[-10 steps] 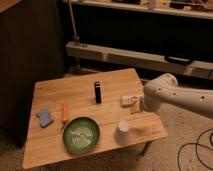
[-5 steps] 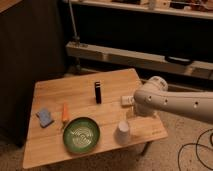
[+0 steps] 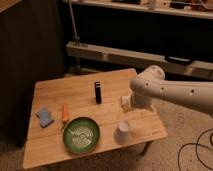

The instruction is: Place the ceramic cup over the eraser

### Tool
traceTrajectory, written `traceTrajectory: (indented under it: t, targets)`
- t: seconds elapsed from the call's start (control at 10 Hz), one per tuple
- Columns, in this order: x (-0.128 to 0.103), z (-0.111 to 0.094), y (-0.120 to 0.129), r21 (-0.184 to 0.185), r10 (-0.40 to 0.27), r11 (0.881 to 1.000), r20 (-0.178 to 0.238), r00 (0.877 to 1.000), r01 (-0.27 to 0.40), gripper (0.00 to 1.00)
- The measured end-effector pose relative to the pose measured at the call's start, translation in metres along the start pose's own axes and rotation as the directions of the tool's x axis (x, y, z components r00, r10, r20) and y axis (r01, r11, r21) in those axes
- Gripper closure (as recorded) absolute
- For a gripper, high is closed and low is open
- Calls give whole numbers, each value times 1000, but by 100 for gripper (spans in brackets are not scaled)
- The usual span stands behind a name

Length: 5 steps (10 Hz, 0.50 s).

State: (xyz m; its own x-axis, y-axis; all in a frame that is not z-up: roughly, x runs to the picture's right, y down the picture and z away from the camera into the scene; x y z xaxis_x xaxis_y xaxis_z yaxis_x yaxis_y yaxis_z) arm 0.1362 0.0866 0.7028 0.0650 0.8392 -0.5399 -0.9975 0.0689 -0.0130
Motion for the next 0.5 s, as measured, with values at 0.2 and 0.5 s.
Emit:
traceTrajectory:
  t: [0.2, 0.5]
  targets:
    - [31, -7, 17, -1, -47, 999, -27, 999, 47, 20]
    - [64, 20, 30, -37, -105, 994, -38, 994, 104, 20]
